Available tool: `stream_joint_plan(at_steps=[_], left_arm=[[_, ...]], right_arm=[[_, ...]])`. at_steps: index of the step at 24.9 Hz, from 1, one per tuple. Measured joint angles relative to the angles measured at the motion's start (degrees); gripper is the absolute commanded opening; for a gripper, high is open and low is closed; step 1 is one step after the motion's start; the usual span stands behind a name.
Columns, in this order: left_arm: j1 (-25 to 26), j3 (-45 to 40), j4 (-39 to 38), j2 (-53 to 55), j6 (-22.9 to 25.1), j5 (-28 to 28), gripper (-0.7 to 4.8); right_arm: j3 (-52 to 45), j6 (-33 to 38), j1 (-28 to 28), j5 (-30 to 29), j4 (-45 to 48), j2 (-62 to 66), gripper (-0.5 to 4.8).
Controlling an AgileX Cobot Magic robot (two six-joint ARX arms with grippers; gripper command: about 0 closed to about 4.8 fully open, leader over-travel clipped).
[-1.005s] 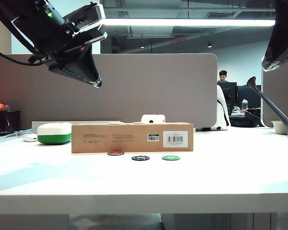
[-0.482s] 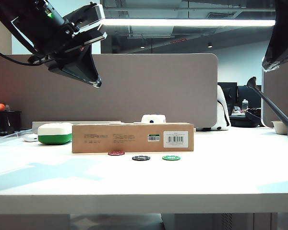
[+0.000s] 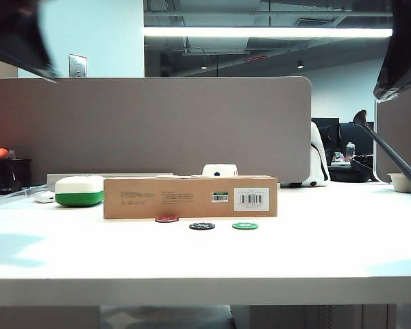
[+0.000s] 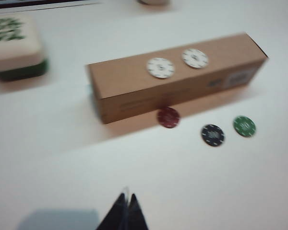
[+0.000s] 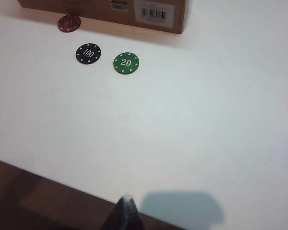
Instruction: Push the chip, whose value equals the sum of all the chip values on the rectangular box, forward next to the box.
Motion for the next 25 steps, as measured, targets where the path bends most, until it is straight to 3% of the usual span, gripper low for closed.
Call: stream_joint_plan(at_steps=[7, 10, 13, 16, 20, 25], left_arm=[[12.76, -15.06, -2.95, -27.45, -3.63, -0.42, -0.05], [18.21, -22.62, -3.28, -45.79, -0.26, -5.35, -0.05], [22.38, -27.63, -3.41, -55.52, 2.49, -11.52, -0.05], [23.15, -28.48, -3.74, -55.04, 2.73, -12.90, -0.05], [20.24, -30.86, -2.93, -54.97, 2.82, -13.00, -0.05], [16.74, -42.25, 7.06, -54.93, 0.00, -12.90, -0.05]], right_arm=[[0.00, 0.00, -0.02, 0.02, 0.00, 0.07, -0.04], [-0.02, 0.00, -0.02, 0.02, 0.00, 0.07, -0.04], [-0.02, 0.00, -0.02, 0.02, -0.02, 0.07, -0.04], [-0.04, 0.02, 0.02, -0.07, -0.20, 0.04, -0.04], [-0.02, 0.02, 0.07, -0.07, -0.17, 0.04, -0.04], [-0.02, 0.02, 0.02, -0.07, -0.17, 0.02, -0.04]])
